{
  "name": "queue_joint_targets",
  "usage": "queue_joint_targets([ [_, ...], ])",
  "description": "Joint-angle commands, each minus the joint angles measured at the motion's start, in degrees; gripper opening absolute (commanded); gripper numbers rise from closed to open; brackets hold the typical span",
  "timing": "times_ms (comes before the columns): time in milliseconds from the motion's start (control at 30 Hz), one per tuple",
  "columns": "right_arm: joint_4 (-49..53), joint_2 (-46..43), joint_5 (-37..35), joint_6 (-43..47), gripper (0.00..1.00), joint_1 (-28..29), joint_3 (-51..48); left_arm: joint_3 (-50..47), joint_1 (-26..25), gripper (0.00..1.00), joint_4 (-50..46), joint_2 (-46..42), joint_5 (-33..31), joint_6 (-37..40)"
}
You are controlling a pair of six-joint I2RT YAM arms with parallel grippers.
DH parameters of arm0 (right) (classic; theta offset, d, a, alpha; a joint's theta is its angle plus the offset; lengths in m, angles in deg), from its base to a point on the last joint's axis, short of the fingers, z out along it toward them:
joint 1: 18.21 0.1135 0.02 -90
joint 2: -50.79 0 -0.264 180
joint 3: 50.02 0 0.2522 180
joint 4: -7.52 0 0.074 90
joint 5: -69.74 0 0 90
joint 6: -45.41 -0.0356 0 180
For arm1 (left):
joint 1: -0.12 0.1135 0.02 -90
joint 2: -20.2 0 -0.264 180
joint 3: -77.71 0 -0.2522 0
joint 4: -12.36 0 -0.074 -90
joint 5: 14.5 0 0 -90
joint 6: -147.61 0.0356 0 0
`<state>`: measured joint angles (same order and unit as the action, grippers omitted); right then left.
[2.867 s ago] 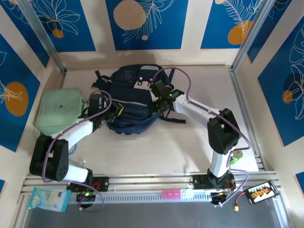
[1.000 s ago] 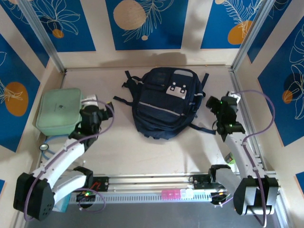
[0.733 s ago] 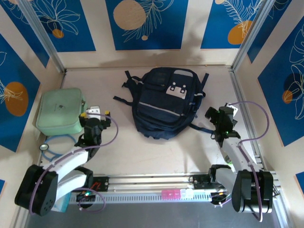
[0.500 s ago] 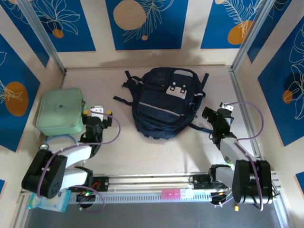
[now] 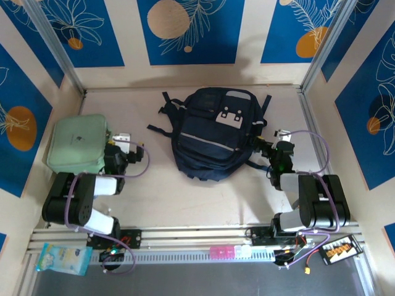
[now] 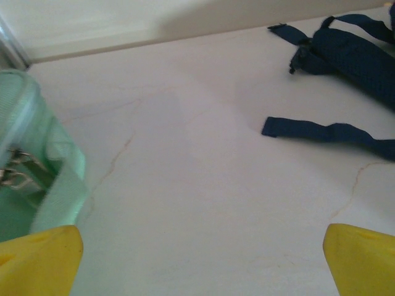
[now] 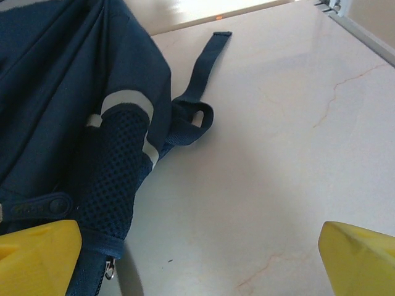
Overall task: Pack the student bag
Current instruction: Reset both arms
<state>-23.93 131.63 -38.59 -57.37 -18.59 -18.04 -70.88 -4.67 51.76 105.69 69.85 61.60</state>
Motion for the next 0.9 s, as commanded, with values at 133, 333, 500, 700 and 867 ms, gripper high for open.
queue_joint_targets([
  [133, -4.7, 1.7, 2.1, 3.8, 0.99, 1.6, 1.4, 0.5, 0.9, 0.99, 7.4, 4.2, 5.3, -0.6],
  [333, -10.3, 5.9, -0.3, 6.6, 0.99, 4.5, 0.4, 1.7, 0.9, 0.99, 5.0, 4.2, 5.7, -0.2],
  [500, -6.7, 6.6, -1.1, 5.5, 0.99, 3.7, 2.9, 3.8, 0.9, 1.00, 0.9, 4.3, 1.8, -1.5],
  [700, -4.1, 6.4, 0.1, 4.0, 0.99, 2.3, 4.0, 3.7, 0.9, 1.00, 0.7, 4.1, 1.8, -1.5],
  [867, -3.9, 6.4, 0.3, 4.0, 0.99, 2.3, 4.0, 4.4, 0.9, 1.00, -0.4, 4.3, 2.7, -1.4],
])
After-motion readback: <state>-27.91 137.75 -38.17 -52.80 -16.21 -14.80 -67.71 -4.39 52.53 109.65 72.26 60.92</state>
